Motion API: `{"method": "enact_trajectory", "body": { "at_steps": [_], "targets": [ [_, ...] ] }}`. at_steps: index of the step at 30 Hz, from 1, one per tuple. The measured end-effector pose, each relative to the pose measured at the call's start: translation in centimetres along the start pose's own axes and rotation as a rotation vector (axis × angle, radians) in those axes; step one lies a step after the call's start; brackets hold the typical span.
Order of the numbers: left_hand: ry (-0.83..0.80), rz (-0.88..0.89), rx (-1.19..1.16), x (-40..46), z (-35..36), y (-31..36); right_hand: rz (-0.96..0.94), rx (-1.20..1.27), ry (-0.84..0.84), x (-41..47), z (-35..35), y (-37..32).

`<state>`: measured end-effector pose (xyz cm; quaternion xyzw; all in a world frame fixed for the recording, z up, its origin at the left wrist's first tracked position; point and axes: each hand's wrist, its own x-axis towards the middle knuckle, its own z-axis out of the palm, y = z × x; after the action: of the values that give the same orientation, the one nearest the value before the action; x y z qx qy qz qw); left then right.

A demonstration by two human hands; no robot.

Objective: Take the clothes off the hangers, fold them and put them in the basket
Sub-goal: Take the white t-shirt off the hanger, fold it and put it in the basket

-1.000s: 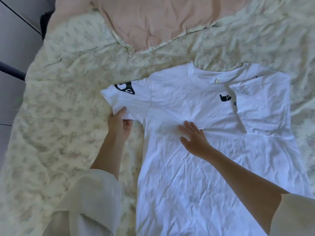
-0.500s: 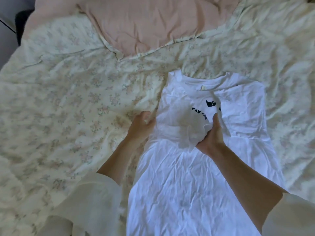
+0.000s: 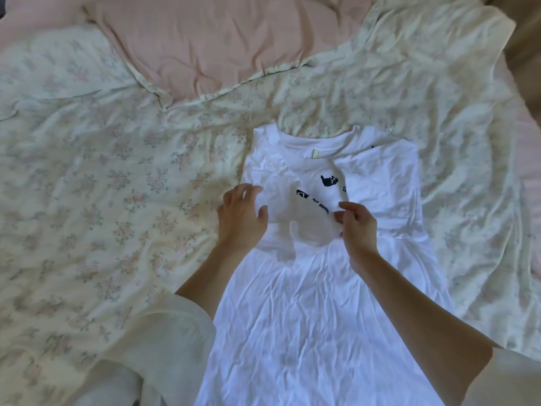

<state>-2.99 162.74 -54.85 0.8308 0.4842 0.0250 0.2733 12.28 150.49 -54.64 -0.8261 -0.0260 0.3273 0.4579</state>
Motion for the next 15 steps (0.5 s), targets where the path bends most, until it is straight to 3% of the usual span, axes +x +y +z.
{"method": "enact_trajectory", "body": {
  "at_steps": [2,5,7,11,15],
  "targets": [
    [-0.009,0.061,0.020,0.7,0.2,1.1,-0.107,-0.108,0.026,0.3,-0.9,-0.3],
    [-0.047,0.130,-0.045,0.7,1.3,1.9,-0.186,-0.301,-0.320,0.3,-1.5,0.0],
    [-0.098,0.154,-0.039,-0.1,2.2,2.0,-0.183,-0.449,-0.452,0.6,-1.2,0.4],
    [-0.169,0.181,0.193,-2.8,4.1,1.1,-0.212,-0.824,-0.357,1.8,-0.6,0.8],
    [-0.014,0.257,0.267,-3.8,5.4,0.7,-0.210,-0.630,-0.303,1.8,-0.6,-0.3]
  ]
}}
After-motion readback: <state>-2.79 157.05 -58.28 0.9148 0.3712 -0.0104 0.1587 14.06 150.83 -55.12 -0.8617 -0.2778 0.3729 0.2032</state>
